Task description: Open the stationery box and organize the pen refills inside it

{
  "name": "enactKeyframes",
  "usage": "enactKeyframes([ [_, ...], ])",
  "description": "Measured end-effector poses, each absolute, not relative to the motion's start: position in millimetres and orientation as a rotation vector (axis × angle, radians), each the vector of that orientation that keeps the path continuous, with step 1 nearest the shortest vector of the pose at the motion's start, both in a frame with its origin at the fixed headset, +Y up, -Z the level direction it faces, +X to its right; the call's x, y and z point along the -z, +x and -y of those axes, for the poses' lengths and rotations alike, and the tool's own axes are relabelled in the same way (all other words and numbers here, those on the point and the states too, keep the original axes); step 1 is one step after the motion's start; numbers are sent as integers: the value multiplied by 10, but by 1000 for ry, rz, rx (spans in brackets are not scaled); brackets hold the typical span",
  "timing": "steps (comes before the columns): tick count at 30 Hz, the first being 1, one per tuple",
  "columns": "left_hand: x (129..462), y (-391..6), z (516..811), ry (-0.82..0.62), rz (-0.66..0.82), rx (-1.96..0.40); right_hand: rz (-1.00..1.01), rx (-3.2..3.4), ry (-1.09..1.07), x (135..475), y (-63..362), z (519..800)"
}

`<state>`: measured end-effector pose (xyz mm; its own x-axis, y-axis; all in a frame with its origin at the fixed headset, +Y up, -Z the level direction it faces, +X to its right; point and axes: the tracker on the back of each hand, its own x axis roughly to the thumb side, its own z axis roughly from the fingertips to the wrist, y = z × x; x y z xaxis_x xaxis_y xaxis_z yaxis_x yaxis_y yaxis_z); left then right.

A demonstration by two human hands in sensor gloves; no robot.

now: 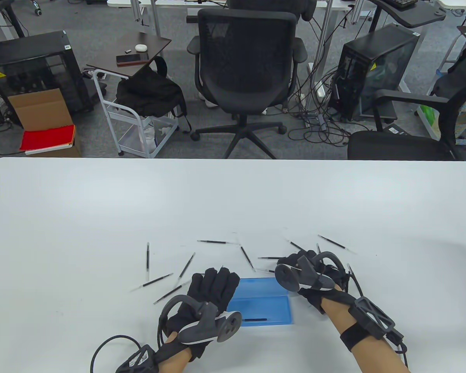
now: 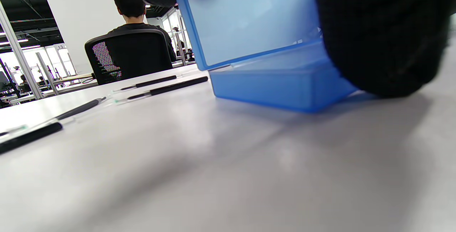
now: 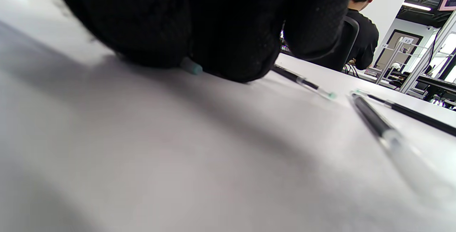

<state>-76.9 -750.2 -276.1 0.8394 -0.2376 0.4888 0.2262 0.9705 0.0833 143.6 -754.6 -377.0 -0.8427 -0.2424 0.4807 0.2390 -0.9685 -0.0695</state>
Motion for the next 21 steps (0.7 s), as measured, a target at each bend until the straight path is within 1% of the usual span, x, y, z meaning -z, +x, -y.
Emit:
enactKeyframes([
  [7, 2763, -771, 7504, 23, 520, 242, -35, 2832, -745, 3770, 1483, 7532],
  [10, 2763, -771, 7504, 23, 521, 241, -85, 2865, -738, 3762, 1532, 7458],
  [13, 2765, -772, 7504, 21, 521, 240, -137, 2903, -742, 3710, 1595, 7295],
  [17, 2765, -773, 7504, 19, 521, 240, -227, 2924, -777, 3559, 1656, 7016],
  [18, 2765, -772, 7504, 19, 521, 240, -240, 2943, -791, 3487, 1667, 6919],
  [21, 2765, -772, 7504, 20, 521, 241, -223, 3000, -852, 3322, 1661, 6789],
])
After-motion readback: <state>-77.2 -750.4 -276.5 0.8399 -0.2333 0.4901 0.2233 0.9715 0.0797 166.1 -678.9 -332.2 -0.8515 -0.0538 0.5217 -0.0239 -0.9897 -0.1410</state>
